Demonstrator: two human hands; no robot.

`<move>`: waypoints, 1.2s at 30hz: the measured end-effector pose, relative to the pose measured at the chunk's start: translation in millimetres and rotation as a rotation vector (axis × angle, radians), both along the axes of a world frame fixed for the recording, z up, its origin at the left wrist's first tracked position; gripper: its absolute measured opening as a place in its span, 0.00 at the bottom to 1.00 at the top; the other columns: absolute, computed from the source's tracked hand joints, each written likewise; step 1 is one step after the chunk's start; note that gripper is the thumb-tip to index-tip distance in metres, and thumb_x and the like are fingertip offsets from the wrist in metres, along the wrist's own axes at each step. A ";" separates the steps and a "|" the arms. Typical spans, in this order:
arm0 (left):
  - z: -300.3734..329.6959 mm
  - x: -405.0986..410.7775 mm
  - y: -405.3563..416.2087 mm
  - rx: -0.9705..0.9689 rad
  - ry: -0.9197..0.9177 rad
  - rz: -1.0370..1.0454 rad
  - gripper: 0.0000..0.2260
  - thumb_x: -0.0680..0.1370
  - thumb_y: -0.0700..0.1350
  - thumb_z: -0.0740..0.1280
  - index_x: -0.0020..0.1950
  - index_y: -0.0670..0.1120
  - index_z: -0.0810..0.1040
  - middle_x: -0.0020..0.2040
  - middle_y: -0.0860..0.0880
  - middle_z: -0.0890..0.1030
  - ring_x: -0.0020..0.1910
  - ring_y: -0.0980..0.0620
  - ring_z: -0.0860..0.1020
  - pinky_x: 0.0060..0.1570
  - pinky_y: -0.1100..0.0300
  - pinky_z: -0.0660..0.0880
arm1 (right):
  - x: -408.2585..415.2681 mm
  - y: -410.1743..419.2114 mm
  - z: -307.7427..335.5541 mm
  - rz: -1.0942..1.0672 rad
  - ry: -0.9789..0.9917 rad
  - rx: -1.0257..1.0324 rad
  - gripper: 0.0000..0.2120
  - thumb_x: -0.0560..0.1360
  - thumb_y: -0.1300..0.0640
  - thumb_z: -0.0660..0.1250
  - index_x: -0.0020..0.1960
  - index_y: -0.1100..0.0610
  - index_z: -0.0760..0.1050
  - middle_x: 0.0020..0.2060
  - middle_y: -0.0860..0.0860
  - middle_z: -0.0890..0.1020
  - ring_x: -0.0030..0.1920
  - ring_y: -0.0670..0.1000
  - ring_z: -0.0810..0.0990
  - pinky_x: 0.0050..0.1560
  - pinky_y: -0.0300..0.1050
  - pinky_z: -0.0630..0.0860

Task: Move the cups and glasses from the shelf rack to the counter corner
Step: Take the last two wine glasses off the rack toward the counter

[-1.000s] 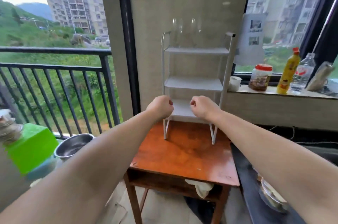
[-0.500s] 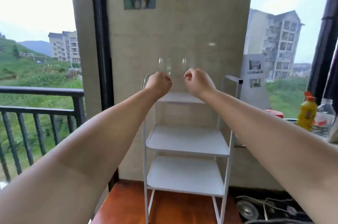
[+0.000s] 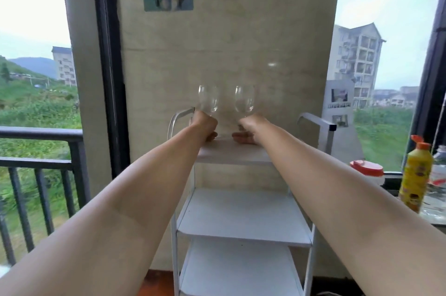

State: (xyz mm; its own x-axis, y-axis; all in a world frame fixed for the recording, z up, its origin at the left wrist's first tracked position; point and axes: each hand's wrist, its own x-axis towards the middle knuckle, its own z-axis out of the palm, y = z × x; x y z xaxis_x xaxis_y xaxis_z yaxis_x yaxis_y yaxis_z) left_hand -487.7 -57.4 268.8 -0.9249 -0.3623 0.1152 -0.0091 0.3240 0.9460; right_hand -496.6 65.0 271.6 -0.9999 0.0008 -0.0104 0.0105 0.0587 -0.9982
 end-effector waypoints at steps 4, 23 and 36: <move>-4.1 -12.2 -5.5 -0.043 0.061 0.016 0.09 0.77 0.33 0.58 0.52 0.34 0.77 0.37 0.40 0.78 0.22 0.48 0.75 0.15 0.67 0.69 | -9.0 -3.7 -0.7 -0.023 0.032 -0.001 0.07 0.80 0.67 0.53 0.48 0.60 0.68 0.37 0.54 0.71 0.24 0.52 0.78 0.14 0.38 0.73; 15.7 67.1 6.3 -0.095 0.215 -0.018 0.11 0.78 0.37 0.60 0.36 0.42 0.74 0.31 0.49 0.77 0.15 0.60 0.72 0.18 0.70 0.66 | 53.9 12.6 25.5 -0.092 0.245 -0.006 0.09 0.80 0.66 0.53 0.44 0.61 0.70 0.34 0.54 0.75 0.14 0.45 0.75 0.16 0.34 0.71; -52.7 267.4 -24.0 -0.106 0.141 -0.013 0.14 0.78 0.38 0.58 0.34 0.44 0.76 0.31 0.50 0.77 0.24 0.56 0.73 0.17 0.69 0.65 | 249.7 -1.8 -46.7 -0.107 0.091 -0.121 0.15 0.81 0.62 0.54 0.37 0.57 0.70 0.32 0.50 0.76 0.14 0.44 0.75 0.16 0.31 0.68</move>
